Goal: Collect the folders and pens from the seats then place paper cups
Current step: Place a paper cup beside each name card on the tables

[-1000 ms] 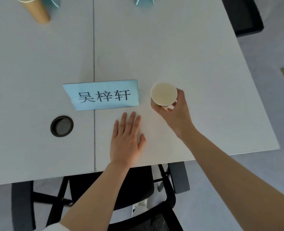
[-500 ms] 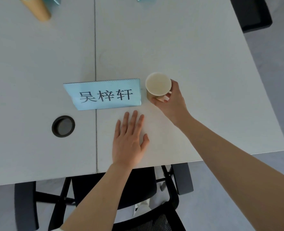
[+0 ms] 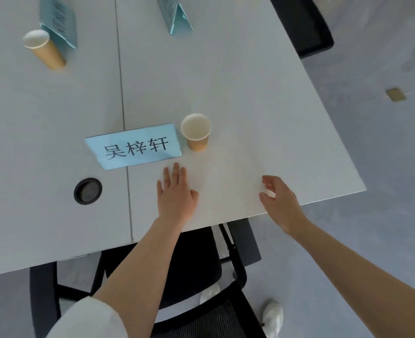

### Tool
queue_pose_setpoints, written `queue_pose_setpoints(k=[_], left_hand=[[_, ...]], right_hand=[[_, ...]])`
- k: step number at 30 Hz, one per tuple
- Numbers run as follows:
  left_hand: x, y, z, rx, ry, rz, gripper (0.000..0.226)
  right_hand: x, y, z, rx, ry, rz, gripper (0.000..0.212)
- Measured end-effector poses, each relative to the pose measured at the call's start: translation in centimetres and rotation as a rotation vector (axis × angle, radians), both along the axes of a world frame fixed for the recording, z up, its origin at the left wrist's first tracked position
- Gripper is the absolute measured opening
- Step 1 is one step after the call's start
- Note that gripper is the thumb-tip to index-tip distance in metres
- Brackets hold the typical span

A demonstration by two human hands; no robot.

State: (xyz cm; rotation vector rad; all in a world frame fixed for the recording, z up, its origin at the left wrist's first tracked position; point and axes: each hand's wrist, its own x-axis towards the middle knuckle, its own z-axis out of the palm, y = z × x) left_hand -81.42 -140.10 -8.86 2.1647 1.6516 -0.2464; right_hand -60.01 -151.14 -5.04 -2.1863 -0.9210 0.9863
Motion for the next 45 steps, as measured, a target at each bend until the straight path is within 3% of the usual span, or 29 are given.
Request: queue_pose_setpoints(k=[5, 17, 23, 30, 45], left_hand=[[3.6, -4.5, 2.6, -0.145, 0.004, 0.063, 0.066], [24.4, -23.6, 10.3, -0.06, -0.451, 0.168, 0.043], [33.6, -27.8, 11.7, -0.078, -0.539, 0.178, 0.032], [39.6, -25.2, 13.0, -0.05, -0.589, 0.196, 0.032], [53.1, -5.2, 14.6, -0.029, -0.612, 0.435, 0.022]], right_hand=[[3.9, -5.8, 2.1, -0.014, 0.044, -0.081, 0.036], [20.5, -21.5, 7.9, 0.037, 0.086, -0.095, 0.031], [28.7, -24.4, 9.9, 0.08, 0.092, -0.093, 0.027], [35.8, -21.2, 10.7, 0.112, 0.107, -0.095, 0.024], [50.7, 2.0, 12.8, 0.127, 0.063, 0.137, 0.025]])
